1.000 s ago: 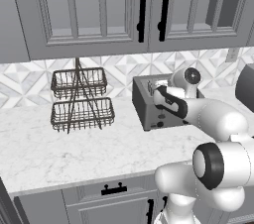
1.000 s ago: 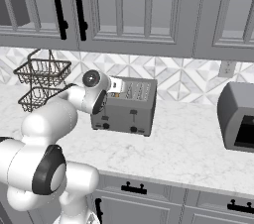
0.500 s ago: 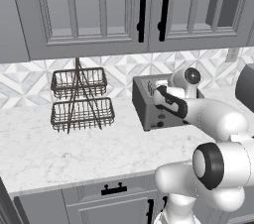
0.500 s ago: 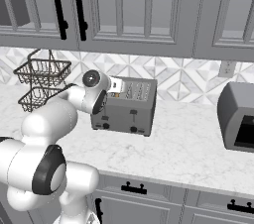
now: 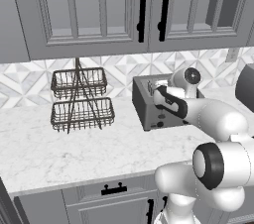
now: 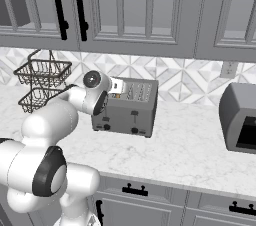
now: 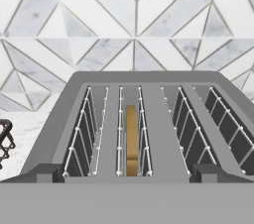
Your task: Start the toaster. Once the lever pops up, take the bread to the plate on the dining counter.
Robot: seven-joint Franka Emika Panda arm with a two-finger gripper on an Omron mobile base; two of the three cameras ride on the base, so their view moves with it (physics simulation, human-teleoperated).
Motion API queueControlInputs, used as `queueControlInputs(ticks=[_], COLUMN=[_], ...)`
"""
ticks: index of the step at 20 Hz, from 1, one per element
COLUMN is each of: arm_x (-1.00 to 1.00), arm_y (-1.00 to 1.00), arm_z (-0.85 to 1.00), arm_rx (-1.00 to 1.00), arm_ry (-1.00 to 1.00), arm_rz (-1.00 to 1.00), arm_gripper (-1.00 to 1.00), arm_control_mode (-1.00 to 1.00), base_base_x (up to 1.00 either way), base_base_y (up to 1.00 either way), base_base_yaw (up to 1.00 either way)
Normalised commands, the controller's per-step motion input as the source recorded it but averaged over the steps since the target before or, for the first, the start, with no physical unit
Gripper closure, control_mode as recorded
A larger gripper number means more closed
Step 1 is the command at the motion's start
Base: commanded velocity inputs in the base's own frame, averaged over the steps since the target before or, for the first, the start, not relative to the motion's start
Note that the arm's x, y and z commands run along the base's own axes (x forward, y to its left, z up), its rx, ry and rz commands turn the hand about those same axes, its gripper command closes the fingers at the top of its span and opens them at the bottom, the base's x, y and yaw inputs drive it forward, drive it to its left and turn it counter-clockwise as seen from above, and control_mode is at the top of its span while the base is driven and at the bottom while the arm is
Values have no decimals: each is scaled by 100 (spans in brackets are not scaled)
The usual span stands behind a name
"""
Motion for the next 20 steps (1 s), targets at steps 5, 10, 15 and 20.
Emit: queueControlInputs(ticks=[5,10,15,20], arm_x=[0,0,0,0], arm_y=[0,0,0,0], arm_z=[0,0,0,0], arm_rx=[0,0,0,0], arm_ry=[0,0,0,0], arm_rz=[0,0,0,0], arm_gripper=[-100,-100,-100,-100], arm_control_mode=[-100,-100,-100,-100], base_base_x=[0,0,0,0], base_base_y=[0,0,0,0], base_base_yaw=[0,0,0,0])
